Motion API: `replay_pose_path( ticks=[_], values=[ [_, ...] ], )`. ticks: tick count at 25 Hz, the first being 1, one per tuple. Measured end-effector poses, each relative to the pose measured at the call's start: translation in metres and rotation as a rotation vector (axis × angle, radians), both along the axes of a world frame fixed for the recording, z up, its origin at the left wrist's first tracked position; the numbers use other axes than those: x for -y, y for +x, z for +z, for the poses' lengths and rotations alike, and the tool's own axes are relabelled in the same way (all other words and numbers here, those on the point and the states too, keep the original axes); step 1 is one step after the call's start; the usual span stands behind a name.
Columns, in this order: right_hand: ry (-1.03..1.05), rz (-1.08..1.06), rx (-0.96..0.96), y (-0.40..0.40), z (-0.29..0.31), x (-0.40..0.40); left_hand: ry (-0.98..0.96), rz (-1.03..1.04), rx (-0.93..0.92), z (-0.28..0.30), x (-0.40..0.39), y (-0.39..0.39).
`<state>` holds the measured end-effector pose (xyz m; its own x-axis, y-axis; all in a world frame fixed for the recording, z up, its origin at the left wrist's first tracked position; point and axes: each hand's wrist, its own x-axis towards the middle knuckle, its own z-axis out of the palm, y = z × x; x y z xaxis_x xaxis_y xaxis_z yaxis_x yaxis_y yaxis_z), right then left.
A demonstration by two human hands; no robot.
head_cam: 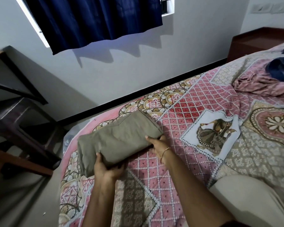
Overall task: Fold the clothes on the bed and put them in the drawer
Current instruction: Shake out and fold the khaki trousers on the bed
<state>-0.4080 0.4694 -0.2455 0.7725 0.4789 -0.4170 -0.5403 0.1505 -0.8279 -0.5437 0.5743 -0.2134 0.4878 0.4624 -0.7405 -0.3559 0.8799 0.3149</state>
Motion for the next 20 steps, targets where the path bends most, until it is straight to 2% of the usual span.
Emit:
replay_pose_path(
  ticks=[2,7,11,13,16,20],
  values=[
    [0.0,-0.036,-0.006,0.01,0.0,0.009,-0.04,-0.056,-0.058,0.009,0.01,0.014],
    [-0.002,-0.257,-0.079,0.033,0.015,0.033,-0.075,-0.208,-0.035,0.025,0.06,0.064],
    [0.034,-0.345,-0.011,0.063,0.042,0.069,0.021,-0.282,0.072,0.054,0.115,0.135],
    [-0.054,-0.396,0.118,0.087,0.058,0.096,0.087,-0.279,0.148,0.073,0.154,0.178],
    [-0.237,-0.494,0.284,0.136,0.074,0.171,0.152,-0.355,0.151,0.088,0.237,0.236],
    [-0.574,-0.564,0.419,0.19,0.067,0.273,0.338,-0.617,0.129,0.062,0.321,0.285]
  ],
)
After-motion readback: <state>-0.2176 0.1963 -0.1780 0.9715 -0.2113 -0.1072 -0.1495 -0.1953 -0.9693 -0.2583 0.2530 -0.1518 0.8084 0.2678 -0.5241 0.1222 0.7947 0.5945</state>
